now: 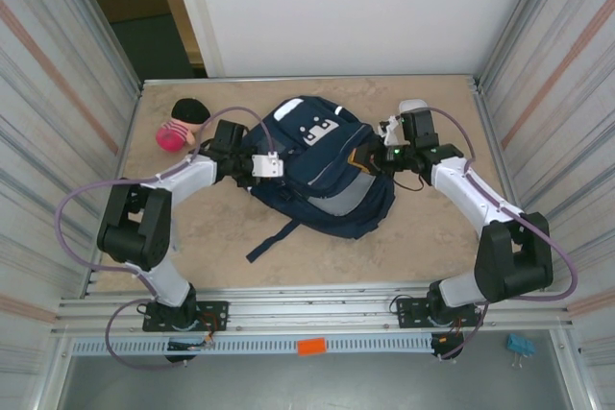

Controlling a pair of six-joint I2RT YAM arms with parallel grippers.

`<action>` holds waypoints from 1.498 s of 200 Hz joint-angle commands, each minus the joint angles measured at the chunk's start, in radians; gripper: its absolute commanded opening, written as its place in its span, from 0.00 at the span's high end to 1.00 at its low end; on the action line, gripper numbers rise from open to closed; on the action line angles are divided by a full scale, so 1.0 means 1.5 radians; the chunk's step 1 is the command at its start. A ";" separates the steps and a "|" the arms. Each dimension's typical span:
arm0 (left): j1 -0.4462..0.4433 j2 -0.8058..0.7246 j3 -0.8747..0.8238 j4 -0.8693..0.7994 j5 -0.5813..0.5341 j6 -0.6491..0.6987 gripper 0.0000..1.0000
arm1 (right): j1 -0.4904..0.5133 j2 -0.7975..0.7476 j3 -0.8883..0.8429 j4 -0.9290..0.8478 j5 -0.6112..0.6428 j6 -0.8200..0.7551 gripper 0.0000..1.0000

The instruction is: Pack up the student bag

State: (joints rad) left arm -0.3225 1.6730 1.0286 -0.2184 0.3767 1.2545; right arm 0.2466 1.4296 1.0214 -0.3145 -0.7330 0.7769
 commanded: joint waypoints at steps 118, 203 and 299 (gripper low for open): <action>-0.106 -0.272 -0.139 -0.109 -0.007 -0.633 1.00 | -0.113 0.047 0.102 -0.086 0.086 -0.125 0.44; -0.097 -0.191 -0.093 -0.132 0.153 -0.720 1.00 | 0.242 -0.165 0.092 -0.258 0.484 -0.057 0.56; -0.071 -0.154 -0.048 -0.176 0.227 -0.696 1.00 | 0.477 0.079 0.123 -0.105 0.564 0.008 0.65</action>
State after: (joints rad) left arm -0.4381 1.4513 0.9165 -0.4622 0.6033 0.2272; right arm 0.9405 1.4952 1.1671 -0.5056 0.0578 0.7555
